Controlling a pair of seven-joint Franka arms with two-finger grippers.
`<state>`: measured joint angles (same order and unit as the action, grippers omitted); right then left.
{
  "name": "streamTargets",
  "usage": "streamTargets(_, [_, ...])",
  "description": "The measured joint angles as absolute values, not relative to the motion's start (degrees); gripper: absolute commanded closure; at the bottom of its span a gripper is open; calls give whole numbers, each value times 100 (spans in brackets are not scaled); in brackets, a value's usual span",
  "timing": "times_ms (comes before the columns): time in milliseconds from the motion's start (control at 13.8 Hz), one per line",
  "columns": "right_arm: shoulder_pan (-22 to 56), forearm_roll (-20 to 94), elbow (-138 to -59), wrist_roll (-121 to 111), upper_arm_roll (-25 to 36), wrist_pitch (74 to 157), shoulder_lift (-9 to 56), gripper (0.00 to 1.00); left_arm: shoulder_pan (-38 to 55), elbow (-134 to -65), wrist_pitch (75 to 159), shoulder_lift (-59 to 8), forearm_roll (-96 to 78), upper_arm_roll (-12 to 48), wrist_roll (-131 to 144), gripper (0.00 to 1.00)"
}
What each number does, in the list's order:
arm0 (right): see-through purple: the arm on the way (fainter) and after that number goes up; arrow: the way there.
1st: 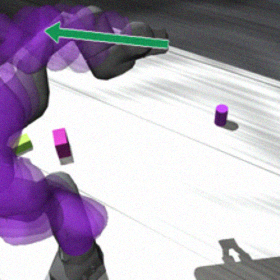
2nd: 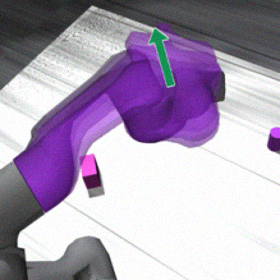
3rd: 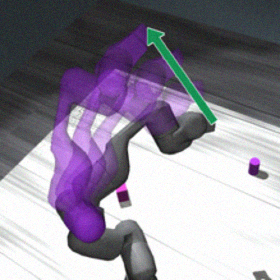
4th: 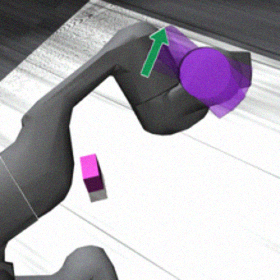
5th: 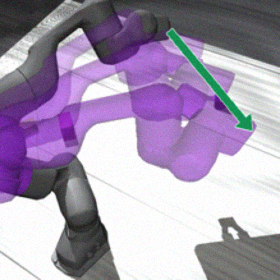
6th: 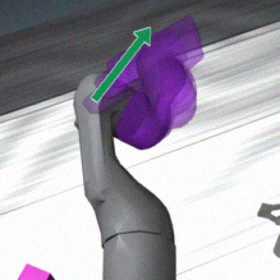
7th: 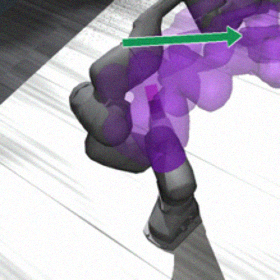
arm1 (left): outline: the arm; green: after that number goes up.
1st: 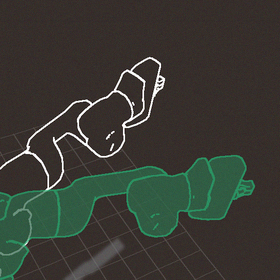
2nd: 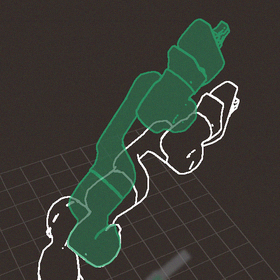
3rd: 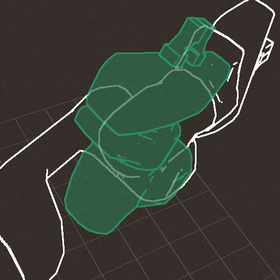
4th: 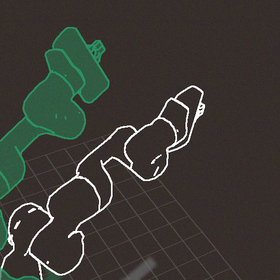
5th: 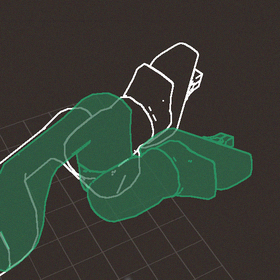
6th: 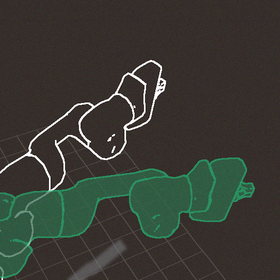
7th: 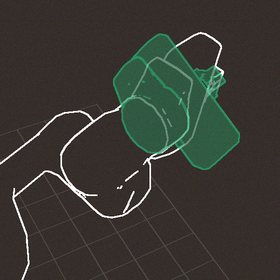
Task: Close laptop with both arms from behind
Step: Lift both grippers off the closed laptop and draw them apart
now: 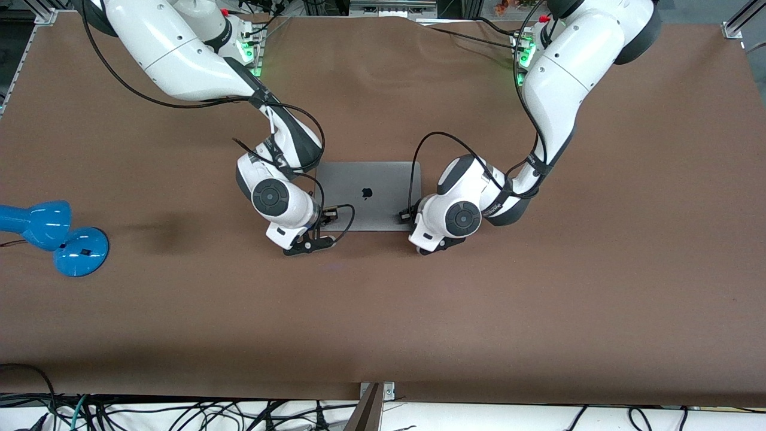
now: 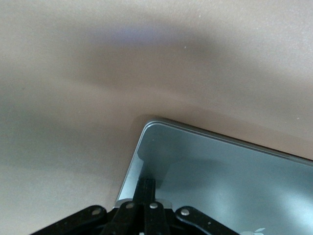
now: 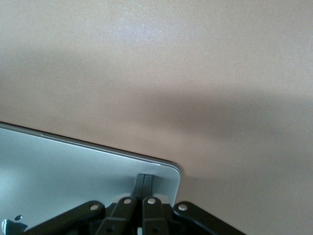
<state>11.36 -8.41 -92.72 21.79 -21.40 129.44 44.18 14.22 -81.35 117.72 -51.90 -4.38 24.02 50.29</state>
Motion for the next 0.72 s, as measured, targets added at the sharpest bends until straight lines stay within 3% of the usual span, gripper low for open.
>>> streamTargets(72, [1136, -841, -9265, 2179, -2140, 12951, 4420, 47, 1422, -8135, 11773, -5190, -437, 2403, 5029, 2])
streamTargets(144, [1136, -841, -9234, 2179, -2140, 12992, 4429, 1, 1422, -8129, 11789, -5193, -427, 2402, 5029, 0])
streamTargets(433, [1113, -852, -8881, 2170, -2135, 12920, 4380, 0, 1399, -8047, 11767, -5175, -45, 2383, 5029, 0])
streamTargets(722, [754, -854, -8719, 1884, -2128, 12013, 3832, 0, 1387, -7875, 10669, -4528, 207, 2147, 4893, 0])
